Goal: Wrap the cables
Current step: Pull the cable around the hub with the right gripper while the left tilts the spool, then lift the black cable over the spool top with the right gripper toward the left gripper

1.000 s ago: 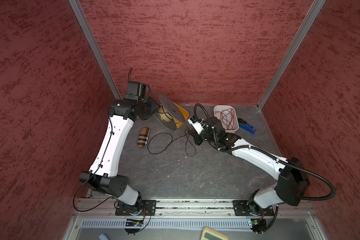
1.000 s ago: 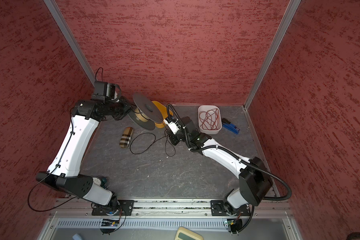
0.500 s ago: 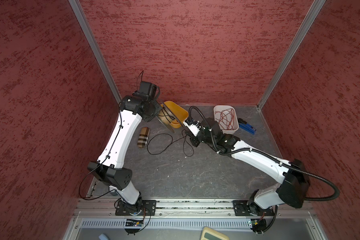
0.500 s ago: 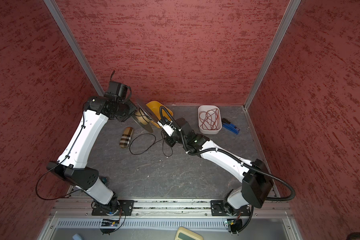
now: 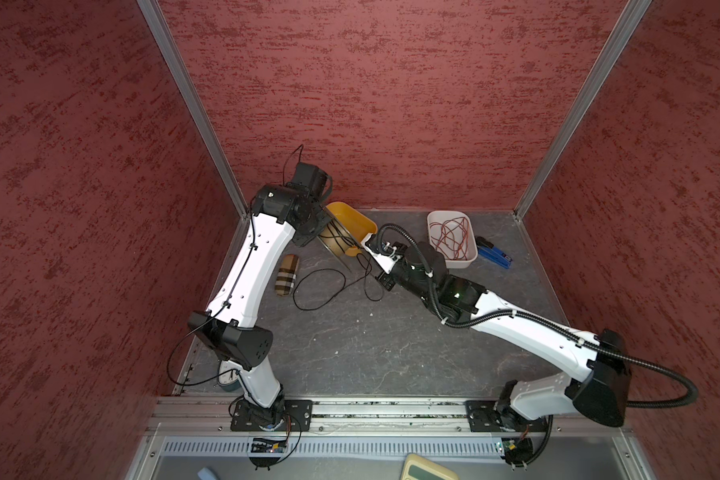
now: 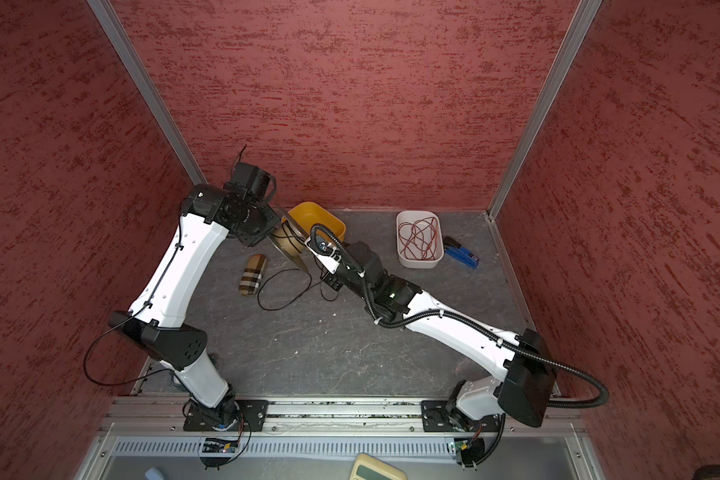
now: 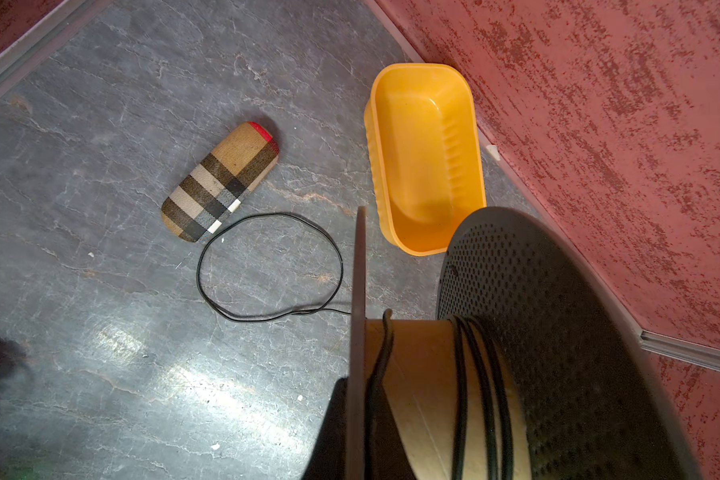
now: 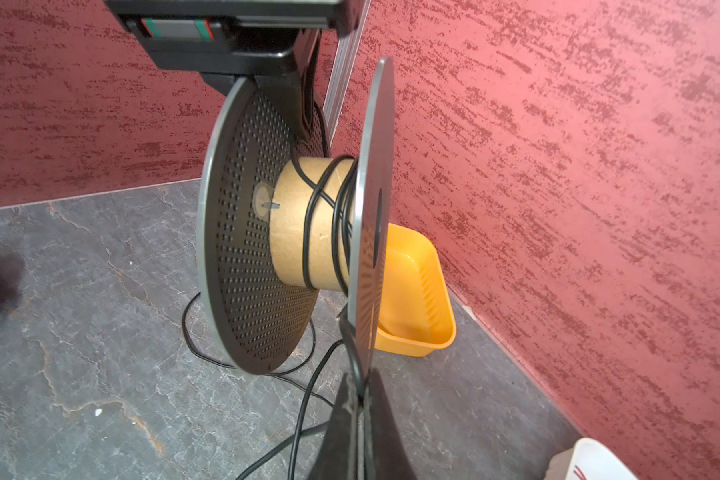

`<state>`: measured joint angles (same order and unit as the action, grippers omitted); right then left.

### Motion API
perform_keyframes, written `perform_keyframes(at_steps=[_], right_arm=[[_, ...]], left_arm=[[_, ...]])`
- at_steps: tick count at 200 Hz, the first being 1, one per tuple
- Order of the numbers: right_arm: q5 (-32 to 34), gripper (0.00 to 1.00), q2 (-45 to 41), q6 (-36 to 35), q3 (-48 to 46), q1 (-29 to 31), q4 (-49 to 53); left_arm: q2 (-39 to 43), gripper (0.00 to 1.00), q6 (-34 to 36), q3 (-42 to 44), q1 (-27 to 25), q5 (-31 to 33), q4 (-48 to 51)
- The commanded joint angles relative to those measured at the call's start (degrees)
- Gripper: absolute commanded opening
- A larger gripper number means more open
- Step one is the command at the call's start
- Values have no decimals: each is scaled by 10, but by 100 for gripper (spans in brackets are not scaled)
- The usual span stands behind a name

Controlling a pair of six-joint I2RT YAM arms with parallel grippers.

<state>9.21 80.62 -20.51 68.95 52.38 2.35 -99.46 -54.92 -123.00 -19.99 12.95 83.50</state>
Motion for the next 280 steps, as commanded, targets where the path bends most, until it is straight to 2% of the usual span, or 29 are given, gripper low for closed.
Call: perform_keyframes(at_steps=[1, 39, 75, 108, 138, 185, 215, 252, 280], right_arm=[[-12, 0, -14, -41, 12, 7, -47], [-24, 0, -16, -41, 6, 23, -32], [-18, 0, -27, -36, -8, 31, -16], [-42, 0, -40, -30, -28, 33, 2], [-61, 0, -46, -28, -30, 43, 8], [-52, 0, -21, -61, 10, 69, 6], [11, 0, 1, -82, 34, 80, -16], [137, 0, 20, -93, 49, 81, -69], [181, 0, 23, -97, 51, 82, -85]], left_arm=[[-4, 0, -9, -16, 4, 28, 8], [-3, 0, 1, -17, 16, 21, 10], [30, 0, 24, 25, 51, -46, -35], [67, 0, 17, 62, 79, -61, -64], [71, 0, 7, 73, 82, -51, -70], [34, 0, -2, 38, 48, 0, -44], [1, 0, 8, -3, 25, 26, -13], [-35, 0, 36, -50, 5, 68, 41], [-42, 0, 55, -57, -5, 97, 61]])
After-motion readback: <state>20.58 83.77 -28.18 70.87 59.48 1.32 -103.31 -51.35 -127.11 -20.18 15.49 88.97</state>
